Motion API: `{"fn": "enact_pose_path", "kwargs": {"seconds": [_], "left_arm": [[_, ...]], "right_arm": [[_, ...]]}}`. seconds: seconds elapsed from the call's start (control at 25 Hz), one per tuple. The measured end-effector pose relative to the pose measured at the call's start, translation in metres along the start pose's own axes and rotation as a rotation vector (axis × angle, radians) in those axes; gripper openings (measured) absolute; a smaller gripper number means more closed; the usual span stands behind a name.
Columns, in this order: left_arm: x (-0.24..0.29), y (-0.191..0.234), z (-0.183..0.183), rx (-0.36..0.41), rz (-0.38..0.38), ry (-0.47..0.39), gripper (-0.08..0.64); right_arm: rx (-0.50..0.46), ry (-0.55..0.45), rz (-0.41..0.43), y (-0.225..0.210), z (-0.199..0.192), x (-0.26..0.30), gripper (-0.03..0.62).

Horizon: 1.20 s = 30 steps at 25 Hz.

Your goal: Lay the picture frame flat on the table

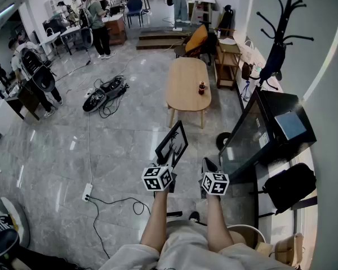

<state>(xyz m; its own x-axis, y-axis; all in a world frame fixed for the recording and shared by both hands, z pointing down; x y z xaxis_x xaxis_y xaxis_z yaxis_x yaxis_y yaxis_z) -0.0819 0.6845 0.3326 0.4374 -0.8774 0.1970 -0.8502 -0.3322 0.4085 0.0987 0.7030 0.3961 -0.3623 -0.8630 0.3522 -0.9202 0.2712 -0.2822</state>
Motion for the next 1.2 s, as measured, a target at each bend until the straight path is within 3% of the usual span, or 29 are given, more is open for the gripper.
{"fn": "enact_pose_path", "kwargs": {"seconds": [0.16,0.36,0.72,0.84,0.96,1.2], "left_arm": [[0.001,-0.021,0.001,-0.017,-0.049,-0.003,0.026],[0.011,-0.036,-0.005,0.062,0.008,-0.013,0.026],[0.026,-0.046,-0.051,0.151,0.092,0.057,0.026],[0.034,-0.037,-0.049,0.107,0.096,0.043,0.026],[0.051,-0.018,-0.045,0.067,0.108,0.031,0.026],[0.106,0.016,-0.02,0.07,0.11,0.023,0.026]], "right_arm": [[-0.021,-0.027,0.012,-0.009,0.011,-0.006,0.034],[-0.095,-0.04,0.072,-0.02,0.018,-0.005,0.034],[0.029,-0.047,0.093,-0.072,0.012,-0.002,0.034],[0.041,-0.055,0.109,-0.08,0.018,0.005,0.034],[-0.018,-0.01,0.127,-0.079,0.018,0.025,0.034],[-0.074,0.029,0.133,-0.08,0.044,0.086,0.034]]}}
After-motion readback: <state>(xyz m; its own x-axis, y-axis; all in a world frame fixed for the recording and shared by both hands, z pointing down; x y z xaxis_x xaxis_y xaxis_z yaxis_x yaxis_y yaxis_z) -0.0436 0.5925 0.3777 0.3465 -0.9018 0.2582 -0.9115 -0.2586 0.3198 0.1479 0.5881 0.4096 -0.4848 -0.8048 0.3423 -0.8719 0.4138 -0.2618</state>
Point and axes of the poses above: the fingertips, and each gripper's own axes: x forward along the fingers, y to its left, z out of its top, the point moved 3 cm from there along -x, backward along the fingers, and after that the axes turned 2 degrees about z, right-handed, at the moved point
